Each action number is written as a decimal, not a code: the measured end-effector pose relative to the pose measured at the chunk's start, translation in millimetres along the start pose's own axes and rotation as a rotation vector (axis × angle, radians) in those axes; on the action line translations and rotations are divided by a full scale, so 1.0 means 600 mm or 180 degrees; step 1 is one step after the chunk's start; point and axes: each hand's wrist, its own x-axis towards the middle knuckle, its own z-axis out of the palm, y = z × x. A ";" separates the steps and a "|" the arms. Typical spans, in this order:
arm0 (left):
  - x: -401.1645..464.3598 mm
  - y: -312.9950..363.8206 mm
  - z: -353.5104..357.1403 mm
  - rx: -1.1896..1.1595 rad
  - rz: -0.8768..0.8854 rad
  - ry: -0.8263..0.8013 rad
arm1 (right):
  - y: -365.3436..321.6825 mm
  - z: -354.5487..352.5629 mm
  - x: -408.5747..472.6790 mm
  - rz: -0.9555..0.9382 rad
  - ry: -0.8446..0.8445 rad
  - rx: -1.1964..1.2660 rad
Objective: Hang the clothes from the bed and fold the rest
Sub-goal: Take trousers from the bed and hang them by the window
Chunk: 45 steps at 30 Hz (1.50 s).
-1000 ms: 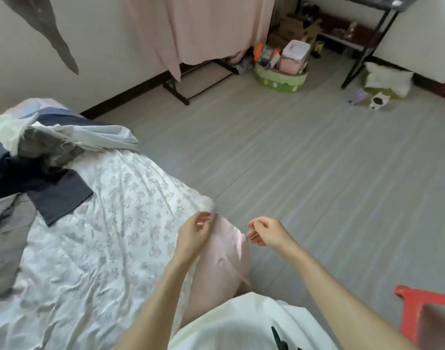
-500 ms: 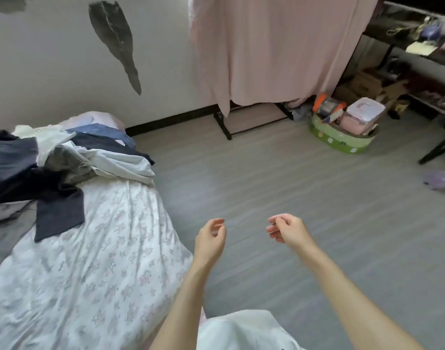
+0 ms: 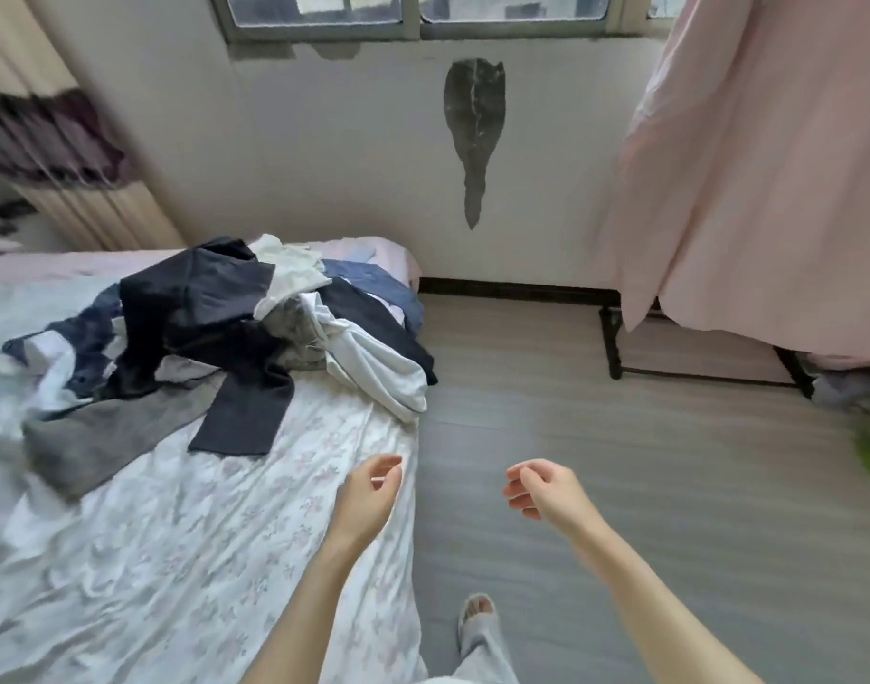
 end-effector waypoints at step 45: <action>0.976 -0.099 -0.579 0.0312 -0.1490 0.2997 | -0.637 0.926 1.062 -0.1657 -0.2371 -0.2139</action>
